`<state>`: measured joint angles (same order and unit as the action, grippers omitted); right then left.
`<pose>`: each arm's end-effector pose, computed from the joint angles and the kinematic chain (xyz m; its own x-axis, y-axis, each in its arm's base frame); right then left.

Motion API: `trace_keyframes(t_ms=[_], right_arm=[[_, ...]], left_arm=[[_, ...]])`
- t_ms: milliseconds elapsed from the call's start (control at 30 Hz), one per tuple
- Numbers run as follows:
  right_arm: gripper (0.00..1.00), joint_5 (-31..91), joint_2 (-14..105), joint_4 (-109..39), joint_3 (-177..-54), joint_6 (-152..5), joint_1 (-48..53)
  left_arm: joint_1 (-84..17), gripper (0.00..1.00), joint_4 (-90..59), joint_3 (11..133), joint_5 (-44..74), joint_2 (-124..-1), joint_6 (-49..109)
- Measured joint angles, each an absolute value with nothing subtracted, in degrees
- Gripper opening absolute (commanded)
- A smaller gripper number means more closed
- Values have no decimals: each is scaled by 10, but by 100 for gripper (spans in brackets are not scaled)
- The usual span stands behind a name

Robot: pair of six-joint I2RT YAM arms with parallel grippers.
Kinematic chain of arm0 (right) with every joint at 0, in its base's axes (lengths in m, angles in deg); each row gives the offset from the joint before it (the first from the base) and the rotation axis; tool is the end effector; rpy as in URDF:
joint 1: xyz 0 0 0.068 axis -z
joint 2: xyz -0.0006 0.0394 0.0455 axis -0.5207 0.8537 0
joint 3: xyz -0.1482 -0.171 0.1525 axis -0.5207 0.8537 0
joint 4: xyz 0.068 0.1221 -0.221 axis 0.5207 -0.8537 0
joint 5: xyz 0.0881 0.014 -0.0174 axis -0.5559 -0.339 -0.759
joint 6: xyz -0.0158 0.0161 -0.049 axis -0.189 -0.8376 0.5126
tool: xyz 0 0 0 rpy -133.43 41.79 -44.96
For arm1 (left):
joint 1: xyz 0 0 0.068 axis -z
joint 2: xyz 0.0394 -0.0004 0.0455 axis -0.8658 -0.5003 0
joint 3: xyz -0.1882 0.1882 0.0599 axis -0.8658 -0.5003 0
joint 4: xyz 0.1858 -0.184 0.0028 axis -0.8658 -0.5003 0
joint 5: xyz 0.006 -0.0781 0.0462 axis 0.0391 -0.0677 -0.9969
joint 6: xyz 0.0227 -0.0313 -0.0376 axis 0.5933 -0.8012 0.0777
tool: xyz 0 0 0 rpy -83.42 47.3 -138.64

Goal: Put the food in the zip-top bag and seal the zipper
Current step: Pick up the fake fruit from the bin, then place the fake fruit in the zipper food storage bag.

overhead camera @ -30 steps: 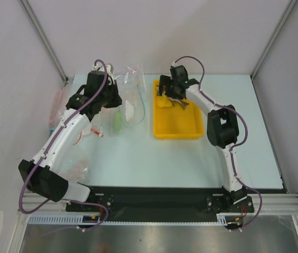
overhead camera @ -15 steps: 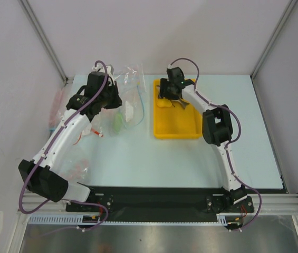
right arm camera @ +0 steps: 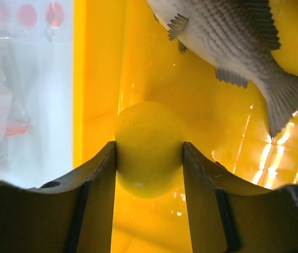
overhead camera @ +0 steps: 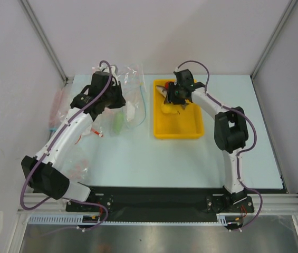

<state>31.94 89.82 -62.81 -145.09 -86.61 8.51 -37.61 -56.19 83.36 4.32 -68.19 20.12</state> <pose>0.4552 0.1962 0.2221 -0.7985 0.0258 -0.6014 -0.1951 0.9341 0.2991 0.2881 -0.1171 0.3780 -0.6422 -0.1385 -0.7539 0.1218 0.9526 -0.2787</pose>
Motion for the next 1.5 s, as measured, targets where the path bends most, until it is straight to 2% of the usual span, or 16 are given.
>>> trace_keyframes(t_ms=[267,600,867,1067,1133,1167,1233,1267,1300,1433,1500], right_arm=[[27,256,773,-605,-1398,-867,101],[29,83,606,-474,-1314,-898,76],[30,-42,567,-324,-1255,-999,63],[36,-77,569,-274,-1228,-1050,63],[42,-79,569,-263,-1222,-1053,63],[63,-79,568,-261,-1219,-1054,63],[80,-75,568,-264,-1213,-1053,63],[96,-73,568,-270,-1211,-1050,63],[99,-70,568,-277,-1211,-1047,63],[100,-51,566,-307,-1212,-1028,62],[96,-38,561,-326,-1213,-1017,62]], left_arm=[[-361,0,-554,852,67,-724,201],[-355,0,-559,908,89,-768,201],[-355,0,-555,939,138,-771,169],[-355,0,-549,939,174,-756,134],[-357,0,-546,939,182,-744,124],[-357,0,-543,939,186,-738,119],[-358,0,-538,939,190,-725,112],[-359,0,-535,939,192,-720,109],[-359,0,-533,939,193,-715,105],[-360,0,-528,939,201,-703,93],[-360,0,-527,938,202,-701,89]])
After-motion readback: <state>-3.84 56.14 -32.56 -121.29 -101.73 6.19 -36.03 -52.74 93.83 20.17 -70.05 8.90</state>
